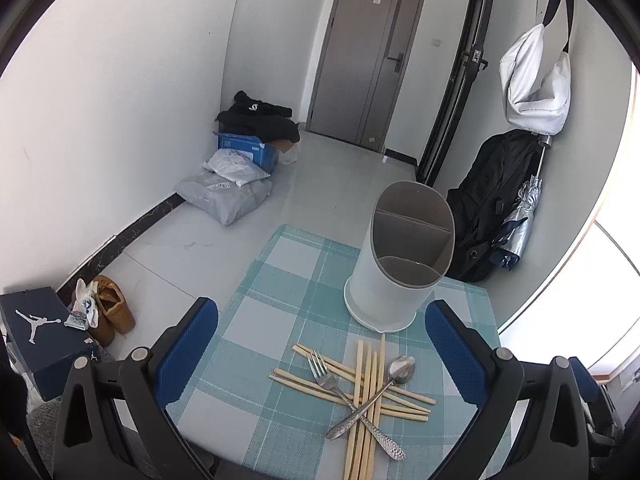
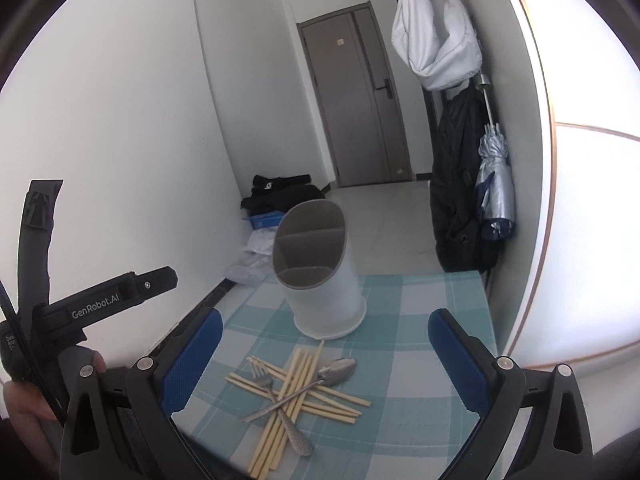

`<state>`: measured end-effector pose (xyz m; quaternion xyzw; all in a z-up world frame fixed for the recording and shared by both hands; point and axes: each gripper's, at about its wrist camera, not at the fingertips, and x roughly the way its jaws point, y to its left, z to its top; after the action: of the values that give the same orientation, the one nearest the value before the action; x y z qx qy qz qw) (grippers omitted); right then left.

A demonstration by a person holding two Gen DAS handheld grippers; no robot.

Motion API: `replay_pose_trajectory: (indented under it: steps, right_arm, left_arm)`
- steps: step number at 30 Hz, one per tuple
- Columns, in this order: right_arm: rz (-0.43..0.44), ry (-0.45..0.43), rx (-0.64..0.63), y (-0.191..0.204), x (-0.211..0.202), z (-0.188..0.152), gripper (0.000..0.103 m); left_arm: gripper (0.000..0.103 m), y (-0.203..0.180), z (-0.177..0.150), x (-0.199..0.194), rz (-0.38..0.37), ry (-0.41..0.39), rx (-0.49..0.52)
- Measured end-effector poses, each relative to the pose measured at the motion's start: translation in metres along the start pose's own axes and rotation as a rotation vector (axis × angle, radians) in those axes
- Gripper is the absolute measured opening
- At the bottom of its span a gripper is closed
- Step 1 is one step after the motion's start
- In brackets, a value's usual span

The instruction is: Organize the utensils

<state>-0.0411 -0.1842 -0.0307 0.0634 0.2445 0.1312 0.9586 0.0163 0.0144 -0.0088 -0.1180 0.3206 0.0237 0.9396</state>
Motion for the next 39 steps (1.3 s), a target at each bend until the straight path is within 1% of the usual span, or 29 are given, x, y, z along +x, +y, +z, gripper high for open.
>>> replay_pose_trajectory:
  steps: [1, 3, 6, 7, 8, 10, 11, 13, 14, 15, 16, 18, 19, 21, 22, 24, 26, 28, 30, 32, 34, 36, 38, 39]
  right_arm:
    - [-0.008, 0.035, -0.005, -0.001, 0.006, 0.0, 0.103]
    - [-0.021, 0.107, -0.007, -0.005, 0.022, -0.003, 0.103]
    - [-0.019, 0.225, 0.034, -0.014, 0.05, -0.009, 0.1]
    - [-0.03, 0.274, 0.048, -0.016, 0.062, -0.011, 0.098]
    - [-0.017, 0.316, 0.083, -0.018, 0.07, -0.013, 0.095]
    - [-0.016, 0.4, 0.105, -0.023, 0.093, -0.018, 0.083]
    - [-0.014, 0.432, 0.124, -0.026, 0.104, -0.021, 0.082]
    - [0.001, 0.498, 0.166, -0.036, 0.129, -0.027, 0.075]
    - [0.009, 0.525, 0.194, -0.038, 0.138, -0.03, 0.075]
    - [0.001, 0.559, 0.213, -0.041, 0.15, -0.033, 0.073]
    - [-0.01, 0.587, 0.223, -0.045, 0.159, -0.035, 0.067]
    - [-0.037, 0.627, 0.229, -0.047, 0.175, -0.039, 0.065]
    - [-0.05, 0.653, 0.225, -0.047, 0.183, -0.043, 0.065]
    - [-0.065, 0.644, 0.203, -0.041, 0.185, -0.04, 0.064]
    - [-0.058, 0.661, 0.196, -0.037, 0.186, -0.04, 0.064]
    - [-0.083, 0.681, 0.165, -0.026, 0.189, -0.04, 0.065]
    - [-0.119, 0.702, 0.104, -0.014, 0.193, -0.04, 0.065]
    - [-0.137, 0.707, 0.06, -0.001, 0.193, -0.04, 0.065]
    - [-0.177, 0.704, 0.0, 0.012, 0.192, -0.042, 0.064]
    - [-0.191, 0.694, -0.039, 0.021, 0.187, -0.044, 0.061]
    - [-0.222, 0.687, -0.081, 0.027, 0.182, -0.046, 0.05]
    - [-0.217, 0.682, -0.072, 0.031, 0.18, -0.048, 0.046]
    - [-0.216, 0.685, -0.077, 0.033, 0.173, -0.046, 0.045]
    - [-0.209, 0.681, -0.08, 0.036, 0.176, -0.053, 0.044]
  left_arm:
    - [0.102, 0.002, 0.001, 0.003, -0.009, 0.012, -0.015]
    - [0.102, 0.006, 0.002, 0.011, -0.015, 0.073, -0.051]
    - [0.102, 0.013, 0.005, 0.024, -0.009, 0.133, -0.078]
    - [0.102, 0.016, 0.006, 0.028, -0.004, 0.145, -0.08]
    - [0.102, 0.019, 0.008, 0.032, -0.003, 0.159, -0.092]
    - [0.102, 0.026, 0.011, 0.038, 0.011, 0.178, -0.109]
    - [0.102, 0.03, 0.011, 0.042, -0.006, 0.158, -0.126]
    - [0.102, 0.036, 0.014, 0.048, -0.008, 0.185, -0.149]
    - [0.102, 0.038, 0.015, 0.051, 0.003, 0.202, -0.152]
    - [0.102, 0.041, 0.015, 0.053, 0.004, 0.21, -0.164]
    - [0.102, 0.044, 0.015, 0.056, -0.005, 0.206, -0.177]
    - [0.102, 0.047, 0.017, 0.063, -0.03, 0.213, -0.211]
    - [0.102, 0.049, 0.016, 0.065, -0.031, 0.225, -0.219]
    - [0.102, 0.052, 0.018, 0.072, -0.072, 0.222, -0.261]
    - [0.102, 0.053, 0.018, 0.074, -0.074, 0.229, -0.269]
    - [0.102, 0.055, 0.019, 0.077, -0.073, 0.243, -0.274]
    - [0.102, 0.057, 0.021, 0.081, -0.078, 0.25, -0.282]
    - [0.102, 0.059, 0.022, 0.082, -0.074, 0.254, -0.284]
    - [0.102, 0.062, 0.023, 0.083, -0.071, 0.258, -0.288]
    - [0.102, 0.064, 0.023, 0.083, -0.069, 0.265, -0.293]
    - [0.102, 0.066, 0.023, 0.083, -0.07, 0.268, -0.299]
    - [0.102, 0.068, 0.023, 0.082, -0.07, 0.268, -0.301]
    - [0.102, 0.07, 0.023, 0.081, -0.07, 0.268, -0.302]
    - [0.102, 0.071, 0.023, 0.08, -0.069, 0.269, -0.303]
